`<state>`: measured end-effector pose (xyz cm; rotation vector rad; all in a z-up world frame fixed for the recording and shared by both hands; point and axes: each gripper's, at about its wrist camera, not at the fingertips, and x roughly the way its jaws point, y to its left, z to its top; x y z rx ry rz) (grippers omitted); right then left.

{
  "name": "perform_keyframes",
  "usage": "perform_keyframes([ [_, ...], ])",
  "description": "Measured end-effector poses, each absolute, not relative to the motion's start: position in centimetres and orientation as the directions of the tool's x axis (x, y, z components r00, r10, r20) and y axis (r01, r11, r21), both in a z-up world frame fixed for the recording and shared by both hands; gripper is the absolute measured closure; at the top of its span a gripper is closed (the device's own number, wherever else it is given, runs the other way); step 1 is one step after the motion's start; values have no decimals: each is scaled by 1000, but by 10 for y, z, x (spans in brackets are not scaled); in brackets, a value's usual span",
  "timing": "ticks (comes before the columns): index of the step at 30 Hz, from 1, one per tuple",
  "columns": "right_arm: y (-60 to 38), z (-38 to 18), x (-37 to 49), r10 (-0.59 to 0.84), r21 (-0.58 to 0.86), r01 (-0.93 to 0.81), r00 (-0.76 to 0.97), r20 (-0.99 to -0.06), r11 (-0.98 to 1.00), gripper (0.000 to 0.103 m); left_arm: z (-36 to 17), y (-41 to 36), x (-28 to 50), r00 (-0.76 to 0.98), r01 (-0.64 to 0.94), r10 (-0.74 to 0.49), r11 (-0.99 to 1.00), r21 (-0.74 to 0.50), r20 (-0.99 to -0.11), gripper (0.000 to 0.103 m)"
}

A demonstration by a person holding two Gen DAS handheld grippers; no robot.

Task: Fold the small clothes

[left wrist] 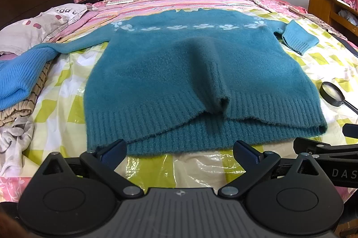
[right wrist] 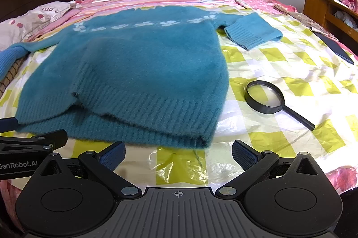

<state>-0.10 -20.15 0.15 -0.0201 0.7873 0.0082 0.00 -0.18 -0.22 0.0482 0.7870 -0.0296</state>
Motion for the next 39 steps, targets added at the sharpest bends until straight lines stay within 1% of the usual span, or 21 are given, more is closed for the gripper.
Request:
perform_keyframes([
  [19,-198,6,2,42,18,-42,719,-693,999,2,-1,2,0,708,35,-11,999,19,-706,0],
  [26,-205,5,8,28,7,-31,730,-683,999,3,0,6,4,716,17,5,1000,24,-698,0],
  [31,-203,2,13,19,-37,-59,741,-672,998,4,-1,18,10,712,-26,28,1000,14,-702,0],
  [39,-194,-6,16,12,-146,-140,759,-651,979,7,-2,28,15,709,-40,45,999,24,-703,0],
])
